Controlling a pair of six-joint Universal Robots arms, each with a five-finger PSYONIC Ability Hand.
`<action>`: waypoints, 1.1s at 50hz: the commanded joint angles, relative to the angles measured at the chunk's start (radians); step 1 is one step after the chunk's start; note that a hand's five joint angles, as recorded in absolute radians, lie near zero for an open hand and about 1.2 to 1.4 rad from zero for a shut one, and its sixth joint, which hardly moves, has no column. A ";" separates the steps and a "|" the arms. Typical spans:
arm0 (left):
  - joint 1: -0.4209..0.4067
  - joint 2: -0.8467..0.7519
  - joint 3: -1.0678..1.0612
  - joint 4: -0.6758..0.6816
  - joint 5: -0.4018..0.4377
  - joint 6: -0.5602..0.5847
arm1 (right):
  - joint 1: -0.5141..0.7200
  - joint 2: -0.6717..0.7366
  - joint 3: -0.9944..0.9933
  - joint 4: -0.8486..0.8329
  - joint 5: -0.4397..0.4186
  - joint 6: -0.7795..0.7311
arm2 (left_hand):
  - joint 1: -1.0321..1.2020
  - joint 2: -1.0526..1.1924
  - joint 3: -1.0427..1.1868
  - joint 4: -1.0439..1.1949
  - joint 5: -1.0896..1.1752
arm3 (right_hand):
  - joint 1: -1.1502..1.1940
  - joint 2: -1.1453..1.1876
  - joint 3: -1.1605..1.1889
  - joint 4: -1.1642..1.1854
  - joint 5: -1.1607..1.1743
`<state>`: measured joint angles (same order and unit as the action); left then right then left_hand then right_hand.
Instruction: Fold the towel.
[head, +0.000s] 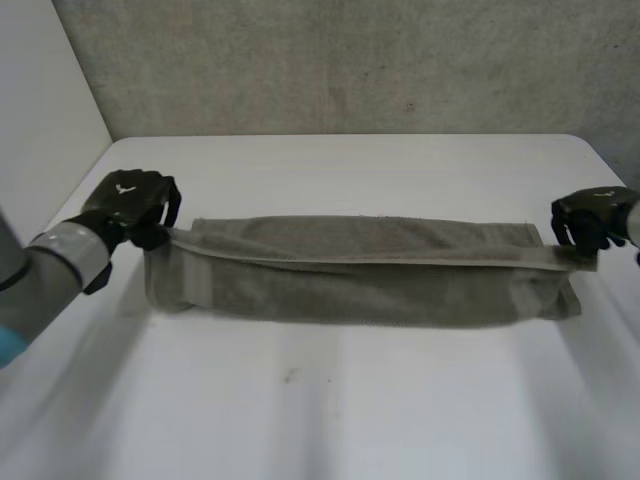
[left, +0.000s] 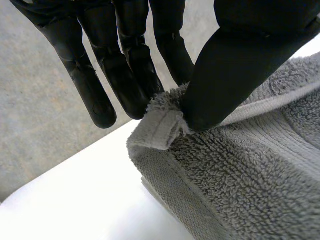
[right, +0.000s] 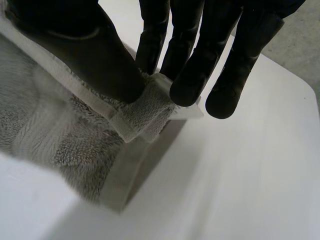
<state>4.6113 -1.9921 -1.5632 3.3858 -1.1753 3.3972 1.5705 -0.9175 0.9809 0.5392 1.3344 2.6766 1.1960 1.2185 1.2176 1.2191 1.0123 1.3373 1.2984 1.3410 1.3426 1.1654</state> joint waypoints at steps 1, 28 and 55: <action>-0.045 -0.193 0.199 -0.003 -0.072 -0.001 | 0.063 0.187 -0.207 -0.079 0.057 0.098 | 0.200 0.178 0.179 0.177 0.209 | 0.059 0.098 0.055 0.054 0.056; -0.109 -0.516 0.618 -0.029 -0.161 -0.001 | 0.117 0.427 -0.495 -0.153 0.206 0.082 | 0.200 0.178 0.179 0.177 0.209 | 0.059 0.098 0.055 0.054 0.056; -0.126 -0.324 0.497 -0.034 -0.162 -0.001 | 0.149 0.184 -0.535 -0.140 0.296 0.089 | -1.021 -1.044 -1.043 -1.045 -1.012 | -1.163 -1.124 -1.166 -1.168 -1.165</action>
<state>4.4766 -2.3947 -0.9945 3.3490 -1.3371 3.3943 1.7208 -0.6562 0.3983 0.3904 1.6343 2.7697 0.1764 0.1692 0.1676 0.1685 0.0289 0.2403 0.2510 0.2462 0.2651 0.0609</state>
